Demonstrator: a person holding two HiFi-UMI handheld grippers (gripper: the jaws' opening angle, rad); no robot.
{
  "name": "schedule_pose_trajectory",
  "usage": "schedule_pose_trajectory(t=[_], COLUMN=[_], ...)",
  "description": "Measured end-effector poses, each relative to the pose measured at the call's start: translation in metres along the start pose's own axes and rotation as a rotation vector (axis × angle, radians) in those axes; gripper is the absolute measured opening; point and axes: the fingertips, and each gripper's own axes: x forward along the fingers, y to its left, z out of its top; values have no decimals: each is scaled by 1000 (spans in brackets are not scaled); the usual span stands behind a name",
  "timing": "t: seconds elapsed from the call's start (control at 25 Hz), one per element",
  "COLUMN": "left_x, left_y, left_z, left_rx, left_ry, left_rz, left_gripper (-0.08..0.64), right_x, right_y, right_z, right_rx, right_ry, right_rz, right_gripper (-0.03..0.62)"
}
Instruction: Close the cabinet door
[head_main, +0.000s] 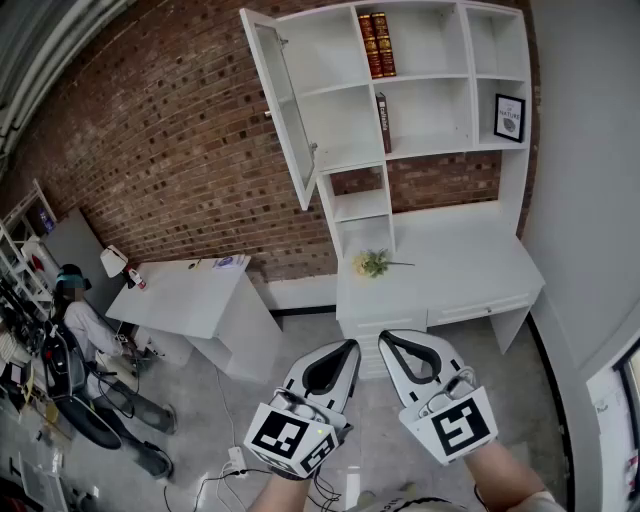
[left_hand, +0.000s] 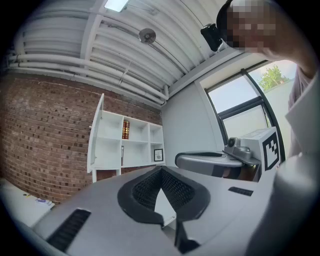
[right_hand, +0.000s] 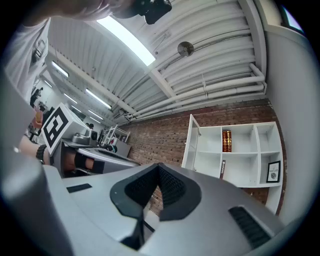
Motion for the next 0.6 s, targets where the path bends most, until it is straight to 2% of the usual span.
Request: schedule_pose_trajectory(t=[0.44,0.6], left_x=[10,17], left_y=[-12,-19], left_z=[-8,-12], left_rx=[-35,-43], left_ry=[8,18], left_rz=[21,31], left_gripper=[11,11], right_x=[-15,-22], right_y=[-14,-21], right_z=[-12,-18], right_rx=[48,97], right_ry=[8,24], right_rz=[9,26], right_gripper=[17,17])
